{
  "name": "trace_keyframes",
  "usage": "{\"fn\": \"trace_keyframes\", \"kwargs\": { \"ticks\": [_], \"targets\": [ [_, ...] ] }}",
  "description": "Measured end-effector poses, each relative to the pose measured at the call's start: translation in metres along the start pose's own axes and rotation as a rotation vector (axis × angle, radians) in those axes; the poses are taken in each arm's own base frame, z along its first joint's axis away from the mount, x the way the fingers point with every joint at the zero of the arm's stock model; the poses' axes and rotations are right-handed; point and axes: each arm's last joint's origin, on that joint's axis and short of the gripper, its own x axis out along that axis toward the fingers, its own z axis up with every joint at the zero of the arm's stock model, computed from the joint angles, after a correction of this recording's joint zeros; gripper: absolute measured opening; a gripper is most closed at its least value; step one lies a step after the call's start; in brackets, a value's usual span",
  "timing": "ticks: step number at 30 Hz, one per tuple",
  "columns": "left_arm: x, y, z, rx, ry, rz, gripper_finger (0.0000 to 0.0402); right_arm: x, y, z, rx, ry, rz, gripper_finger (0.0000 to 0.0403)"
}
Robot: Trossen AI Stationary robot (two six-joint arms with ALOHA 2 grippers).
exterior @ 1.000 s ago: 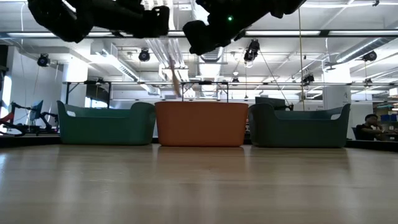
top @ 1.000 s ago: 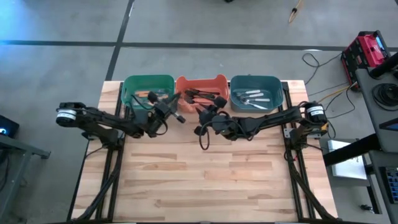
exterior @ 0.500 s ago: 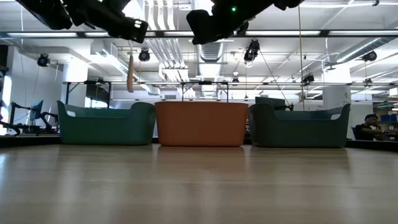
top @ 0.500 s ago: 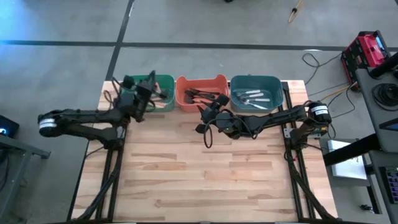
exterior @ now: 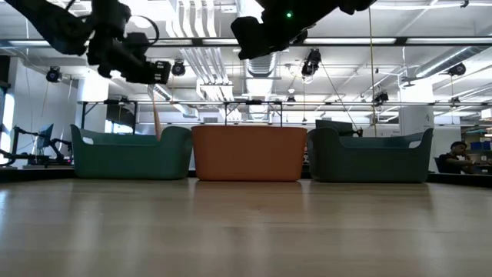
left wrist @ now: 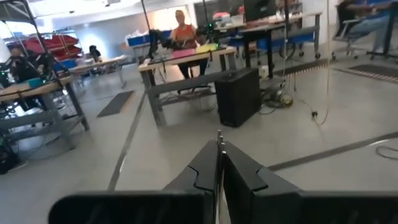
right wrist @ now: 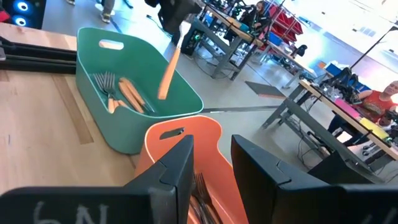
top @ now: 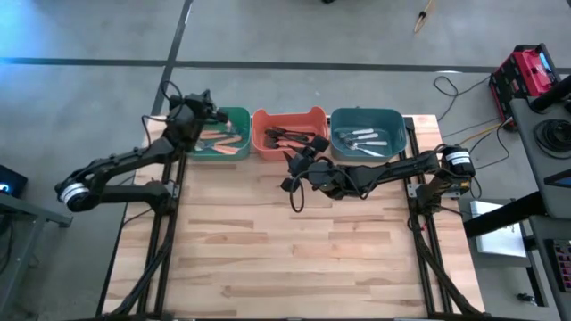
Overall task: Sort silverware by color (type)
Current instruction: Put the orange fork into the green bin, then return to Home Position
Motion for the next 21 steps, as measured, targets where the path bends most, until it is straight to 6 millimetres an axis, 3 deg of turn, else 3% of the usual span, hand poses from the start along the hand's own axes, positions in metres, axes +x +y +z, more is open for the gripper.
{"fn": "trace_keyframes", "kwargs": {
  "ticks": [11,21],
  "targets": [
    [0.020,-0.012,-0.023,0.024,0.061,0.014,0.0000,0.004,-0.003,-0.005,0.010,0.025,-0.010,0.0100],
    [0.021,-0.011,-0.029,-0.010,0.052,0.032,0.0000,0.006,-0.004,-0.009,0.013,0.054,-0.010,0.0100]
  ]
}}
